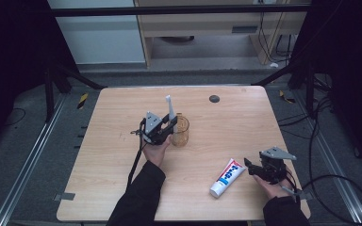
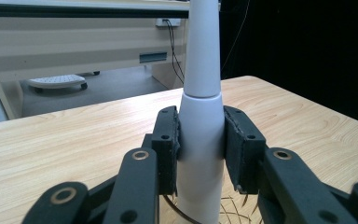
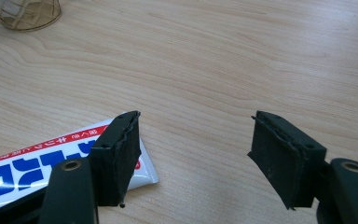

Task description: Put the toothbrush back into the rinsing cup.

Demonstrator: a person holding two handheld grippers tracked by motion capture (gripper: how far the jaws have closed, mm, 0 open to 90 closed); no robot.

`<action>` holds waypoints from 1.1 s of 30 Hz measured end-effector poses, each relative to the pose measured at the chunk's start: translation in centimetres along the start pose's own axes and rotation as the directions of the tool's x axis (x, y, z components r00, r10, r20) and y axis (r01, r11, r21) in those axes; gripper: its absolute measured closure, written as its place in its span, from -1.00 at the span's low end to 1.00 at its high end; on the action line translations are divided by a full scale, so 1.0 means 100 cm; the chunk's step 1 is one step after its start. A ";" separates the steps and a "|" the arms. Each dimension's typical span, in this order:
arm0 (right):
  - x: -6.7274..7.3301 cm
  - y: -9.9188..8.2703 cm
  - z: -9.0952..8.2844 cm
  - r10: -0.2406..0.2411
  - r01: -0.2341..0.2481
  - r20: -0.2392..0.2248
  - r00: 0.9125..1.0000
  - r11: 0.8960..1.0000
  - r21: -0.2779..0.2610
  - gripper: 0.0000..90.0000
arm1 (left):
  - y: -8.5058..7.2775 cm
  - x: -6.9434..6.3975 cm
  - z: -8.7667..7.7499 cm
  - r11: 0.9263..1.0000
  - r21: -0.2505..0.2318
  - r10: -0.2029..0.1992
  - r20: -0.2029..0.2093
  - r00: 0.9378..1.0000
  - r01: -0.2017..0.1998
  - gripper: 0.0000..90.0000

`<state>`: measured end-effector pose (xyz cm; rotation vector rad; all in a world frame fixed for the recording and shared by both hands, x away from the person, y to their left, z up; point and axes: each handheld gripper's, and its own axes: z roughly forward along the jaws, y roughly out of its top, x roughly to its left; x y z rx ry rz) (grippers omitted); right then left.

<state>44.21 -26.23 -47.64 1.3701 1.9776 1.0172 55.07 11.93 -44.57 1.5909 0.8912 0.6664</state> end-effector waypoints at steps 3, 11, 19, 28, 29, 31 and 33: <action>0.000 0.000 0.000 0.000 0.000 0.000 1.000 1.000 -0.001 -0.28 | -0.001 0.000 0.001 1.000 0.003 0.001 0.006 1.000 -0.001 0.49; 0.000 0.000 0.000 -0.001 0.001 0.001 1.000 1.000 -0.001 -0.28 | -0.002 -0.001 0.001 1.000 0.006 0.008 0.010 1.000 -0.008 0.48; 0.000 0.000 0.000 0.001 -0.001 -0.001 1.000 1.000 0.000 -0.28 | -0.003 0.000 -0.001 1.000 -0.002 0.013 -0.004 1.000 -0.013 0.47; 0.000 0.000 0.001 -0.008 0.008 0.003 1.000 1.000 -0.003 -0.28 | 0.000 0.000 -0.004 1.000 -0.022 0.004 0.013 1.000 -0.004 0.40; 0.000 0.000 0.001 -0.008 0.008 0.004 1.000 1.000 -0.003 -0.28 | 0.000 0.000 -0.004 1.000 -0.019 0.003 0.012 1.000 -0.003 0.39; 0.000 0.000 0.000 -0.007 0.007 0.004 1.000 1.000 -0.003 -0.28 | -0.001 0.000 -0.003 1.000 -0.014 0.004 0.009 1.000 -0.004 0.36; 0.000 0.000 0.000 -0.007 0.007 0.005 1.000 1.000 -0.003 -0.28 | -0.001 0.000 -0.003 1.000 -0.008 0.004 0.007 1.000 -0.004 0.33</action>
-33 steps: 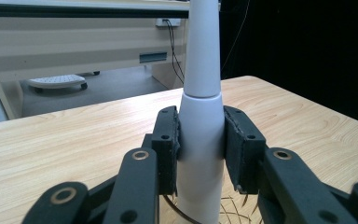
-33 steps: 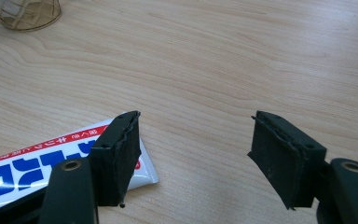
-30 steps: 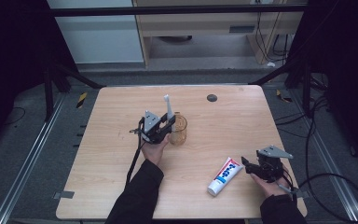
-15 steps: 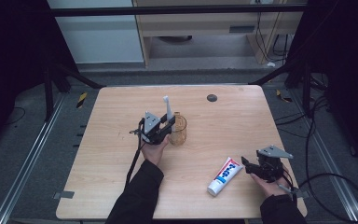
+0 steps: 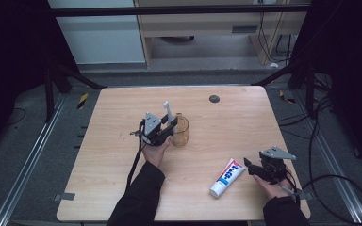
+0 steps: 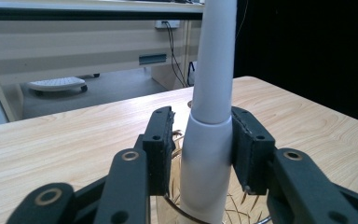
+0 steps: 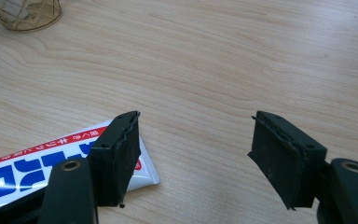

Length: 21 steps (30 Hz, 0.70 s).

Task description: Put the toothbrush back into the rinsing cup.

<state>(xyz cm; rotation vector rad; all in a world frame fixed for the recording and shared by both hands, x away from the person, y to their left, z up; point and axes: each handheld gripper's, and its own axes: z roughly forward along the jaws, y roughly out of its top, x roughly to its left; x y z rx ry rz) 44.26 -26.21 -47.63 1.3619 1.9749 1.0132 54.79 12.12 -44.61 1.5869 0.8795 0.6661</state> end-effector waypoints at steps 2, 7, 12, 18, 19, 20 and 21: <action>0.000 0.000 0.000 0.001 -0.001 -0.001 1.000 1.000 0.000 -0.28 | 0.000 0.000 0.000 1.000 0.002 -0.005 0.001 1.000 0.005 0.30; 0.000 0.000 0.000 0.001 -0.001 0.001 1.000 1.000 0.000 -0.28 | 0.001 -0.001 -0.001 1.000 0.012 -0.004 0.002 1.000 0.004 0.17; 0.000 0.000 -0.001 0.002 -0.002 0.001 1.000 1.000 0.000 -0.28 | 0.002 -0.002 -0.005 1.000 0.028 0.008 -0.009 1.000 -0.008 0.05; 0.001 0.001 -0.001 0.010 -0.010 -0.001 1.000 1.000 0.000 -0.29 | 0.002 -0.003 -0.014 0.999 0.030 0.022 -0.016 1.000 -0.022 -0.06; 0.001 0.001 0.000 0.003 -0.003 0.002 1.000 1.000 -0.003 -0.29 | 0.001 -0.003 -0.016 0.999 0.030 0.024 -0.020 1.000 -0.023 -0.07; 0.001 0.001 -0.001 0.003 -0.003 0.002 1.000 1.000 -0.003 -0.29 | 0.001 -0.003 -0.017 0.999 0.032 0.026 -0.022 0.999 -0.026 -0.08; 0.001 0.001 -0.001 0.003 -0.003 0.004 1.000 1.000 -0.003 -0.29 | 0.001 -0.002 -0.019 0.999 0.034 0.029 -0.025 0.999 -0.028 -0.09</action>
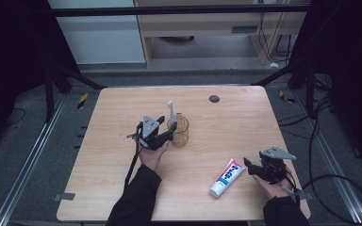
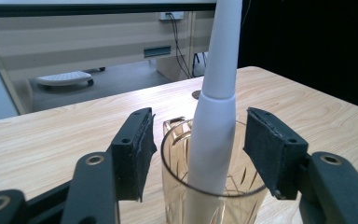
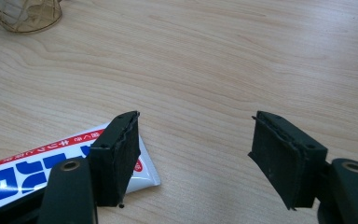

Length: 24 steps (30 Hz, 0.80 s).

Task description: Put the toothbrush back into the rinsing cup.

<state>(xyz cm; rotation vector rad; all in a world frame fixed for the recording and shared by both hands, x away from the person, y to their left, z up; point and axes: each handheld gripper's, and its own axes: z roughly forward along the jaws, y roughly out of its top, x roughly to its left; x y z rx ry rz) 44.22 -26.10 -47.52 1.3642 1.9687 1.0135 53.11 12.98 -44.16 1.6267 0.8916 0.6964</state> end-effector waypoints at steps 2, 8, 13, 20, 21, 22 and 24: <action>0.000 0.000 0.000 0.000 0.000 -0.001 1.000 1.000 0.000 -0.29 | 0.000 0.001 -0.003 1.000 0.009 0.006 -0.002 1.000 -0.006 -0.12; 0.000 0.001 -0.002 0.008 -0.008 0.001 1.000 1.000 -0.009 -0.30 | 0.000 0.003 -0.018 0.999 0.020 0.032 -0.020 0.999 -0.032 -0.16; 0.001 0.001 -0.004 0.005 -0.005 0.002 1.000 1.000 -0.013 -0.31 | 0.000 0.006 -0.025 0.996 0.065 0.062 -0.032 0.998 -0.060 -0.15; 0.001 0.001 -0.008 0.012 -0.012 0.002 1.000 1.000 -0.020 -0.31 | -0.004 0.013 -0.033 0.990 0.130 0.064 -0.028 0.998 -0.060 -0.16; 0.001 0.001 -0.008 0.012 -0.012 0.002 1.000 1.000 -0.021 -0.31 | -0.005 0.014 -0.035 0.988 0.137 0.069 -0.031 0.997 -0.064 -0.16; 0.001 0.002 -0.009 0.014 -0.014 0.002 1.000 1.000 -0.022 -0.31 | -0.005 0.016 -0.037 0.987 0.144 0.072 -0.032 0.997 -0.067 -0.16; 0.001 0.002 -0.010 0.011 -0.011 0.001 1.000 1.000 -0.026 -0.31 | -0.005 0.021 -0.043 0.985 0.157 0.071 -0.036 0.997 -0.065 -0.16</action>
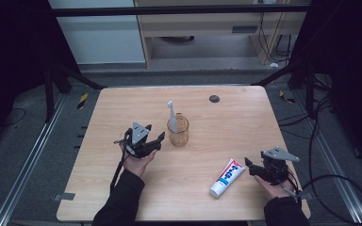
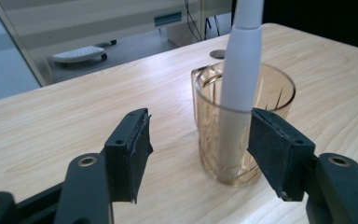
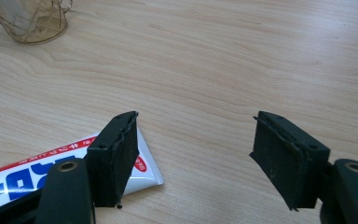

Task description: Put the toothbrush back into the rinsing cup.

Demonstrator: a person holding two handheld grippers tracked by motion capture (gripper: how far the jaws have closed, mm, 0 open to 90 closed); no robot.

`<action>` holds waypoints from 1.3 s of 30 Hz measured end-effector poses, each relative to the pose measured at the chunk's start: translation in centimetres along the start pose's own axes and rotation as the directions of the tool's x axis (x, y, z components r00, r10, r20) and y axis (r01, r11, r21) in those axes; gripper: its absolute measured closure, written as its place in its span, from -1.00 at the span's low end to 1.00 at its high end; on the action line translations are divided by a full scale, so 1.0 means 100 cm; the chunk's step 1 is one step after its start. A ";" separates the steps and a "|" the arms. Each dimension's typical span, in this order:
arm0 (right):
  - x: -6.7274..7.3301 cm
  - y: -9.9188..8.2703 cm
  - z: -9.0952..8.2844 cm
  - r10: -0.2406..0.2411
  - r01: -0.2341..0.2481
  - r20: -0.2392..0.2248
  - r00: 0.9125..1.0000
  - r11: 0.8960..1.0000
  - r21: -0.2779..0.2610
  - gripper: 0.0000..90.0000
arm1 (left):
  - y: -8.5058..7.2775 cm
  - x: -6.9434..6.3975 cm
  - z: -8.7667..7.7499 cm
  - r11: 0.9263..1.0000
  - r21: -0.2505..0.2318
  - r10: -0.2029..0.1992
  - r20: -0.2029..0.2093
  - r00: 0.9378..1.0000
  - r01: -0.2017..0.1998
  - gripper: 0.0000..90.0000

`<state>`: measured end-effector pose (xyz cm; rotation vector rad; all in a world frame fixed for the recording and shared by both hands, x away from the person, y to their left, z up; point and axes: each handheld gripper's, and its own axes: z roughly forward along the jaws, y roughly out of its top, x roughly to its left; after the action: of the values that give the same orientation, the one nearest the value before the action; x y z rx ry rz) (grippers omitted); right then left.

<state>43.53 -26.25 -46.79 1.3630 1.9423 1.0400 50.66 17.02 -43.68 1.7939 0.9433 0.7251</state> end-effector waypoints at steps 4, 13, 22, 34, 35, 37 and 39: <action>0.001 0.001 -0.002 0.004 -0.004 -0.004 1.000 1.000 -0.002 -0.30 | 0.000 0.011 -0.013 1.000 0.010 -0.007 -0.017 1.000 0.007 -0.17; 0.004 0.002 -0.008 -0.007 0.007 -0.007 1.000 1.000 -0.004 -0.24 | -0.006 0.030 -0.045 0.999 0.020 -0.025 -0.054 0.998 0.026 -0.17; 0.011 0.003 -0.014 -0.008 0.009 -0.061 0.998 1.000 0.019 -0.06 | -0.033 0.045 -0.087 0.997 0.077 -0.011 -0.105 0.994 0.019 -0.17; 0.024 -0.003 -0.010 -0.036 0.048 -0.100 0.994 0.992 0.117 0.38 | -0.060 0.061 -0.117 0.992 0.095 -0.068 -0.184 0.981 0.086 -0.16; 0.025 -0.004 -0.009 -0.037 0.050 -0.104 0.994 0.991 0.127 0.42 | -0.061 0.061 -0.117 0.992 0.101 -0.058 -0.189 0.980 0.078 -0.16; 0.026 -0.006 -0.007 -0.042 0.058 -0.111 0.993 0.988 0.143 0.50 | -0.064 0.062 -0.118 0.991 0.106 -0.054 -0.190 0.980 0.076 -0.15; 0.027 -0.007 -0.004 -0.054 0.069 -0.102 0.993 0.986 0.154 0.56 | -0.066 0.065 -0.118 0.991 0.111 -0.058 -0.187 0.981 0.079 -0.15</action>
<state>41.95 -23.95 -47.20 1.3480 2.1643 0.9581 42.77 29.64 -44.91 1.8089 1.1867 0.8163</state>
